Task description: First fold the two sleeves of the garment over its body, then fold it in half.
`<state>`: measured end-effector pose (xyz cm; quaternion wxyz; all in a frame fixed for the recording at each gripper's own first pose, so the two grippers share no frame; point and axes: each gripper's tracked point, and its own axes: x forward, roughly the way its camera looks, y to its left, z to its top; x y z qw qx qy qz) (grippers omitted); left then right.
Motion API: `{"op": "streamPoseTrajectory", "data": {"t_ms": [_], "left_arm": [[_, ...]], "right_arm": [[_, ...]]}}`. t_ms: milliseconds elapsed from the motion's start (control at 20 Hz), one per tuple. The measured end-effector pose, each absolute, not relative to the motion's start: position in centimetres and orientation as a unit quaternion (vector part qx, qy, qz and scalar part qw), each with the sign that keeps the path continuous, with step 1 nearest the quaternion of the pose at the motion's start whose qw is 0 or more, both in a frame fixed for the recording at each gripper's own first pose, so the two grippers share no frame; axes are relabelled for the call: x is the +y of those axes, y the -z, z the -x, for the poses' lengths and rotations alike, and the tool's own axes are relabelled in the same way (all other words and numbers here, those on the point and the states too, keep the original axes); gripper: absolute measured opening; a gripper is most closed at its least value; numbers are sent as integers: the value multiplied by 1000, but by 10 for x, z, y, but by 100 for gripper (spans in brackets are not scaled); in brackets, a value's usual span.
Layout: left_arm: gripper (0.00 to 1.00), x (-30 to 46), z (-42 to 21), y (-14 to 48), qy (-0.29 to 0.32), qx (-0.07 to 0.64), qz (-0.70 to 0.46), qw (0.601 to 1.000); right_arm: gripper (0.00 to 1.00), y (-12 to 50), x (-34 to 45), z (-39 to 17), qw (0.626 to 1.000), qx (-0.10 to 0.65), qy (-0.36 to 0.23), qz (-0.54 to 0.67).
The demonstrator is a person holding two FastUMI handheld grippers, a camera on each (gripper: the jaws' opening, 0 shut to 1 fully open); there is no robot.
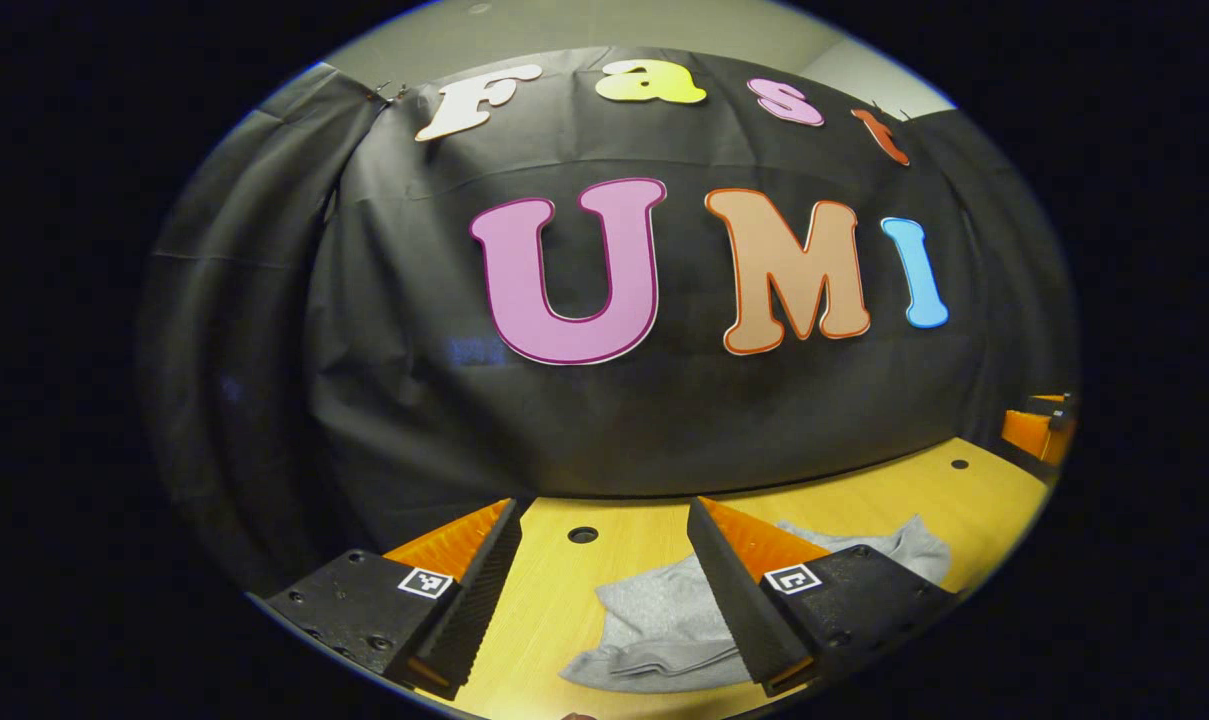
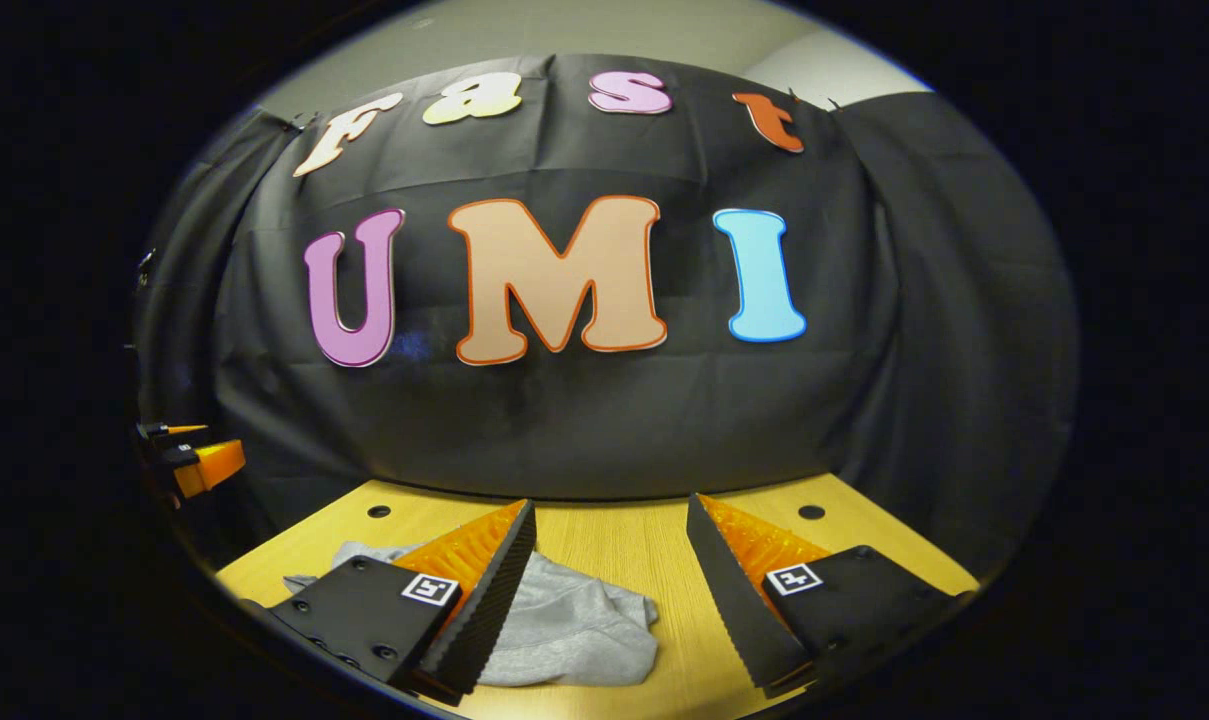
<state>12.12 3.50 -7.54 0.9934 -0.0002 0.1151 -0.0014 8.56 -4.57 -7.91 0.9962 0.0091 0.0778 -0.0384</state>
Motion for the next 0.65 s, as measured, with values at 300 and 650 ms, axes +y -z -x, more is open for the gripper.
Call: {"op": "streamPoseTrajectory", "data": {"t_ms": [300, 650], "left_arm": [[96, 27, -113, 64, 0, 106, -5, 994], [96, 30, -105, 50, -11, 91, -5, 996]], "right_arm": [[91, 53, -35, -84, 999, 39, 28, -4], [95, 48, -18, -83, 999, 30, 14, -1]]}}
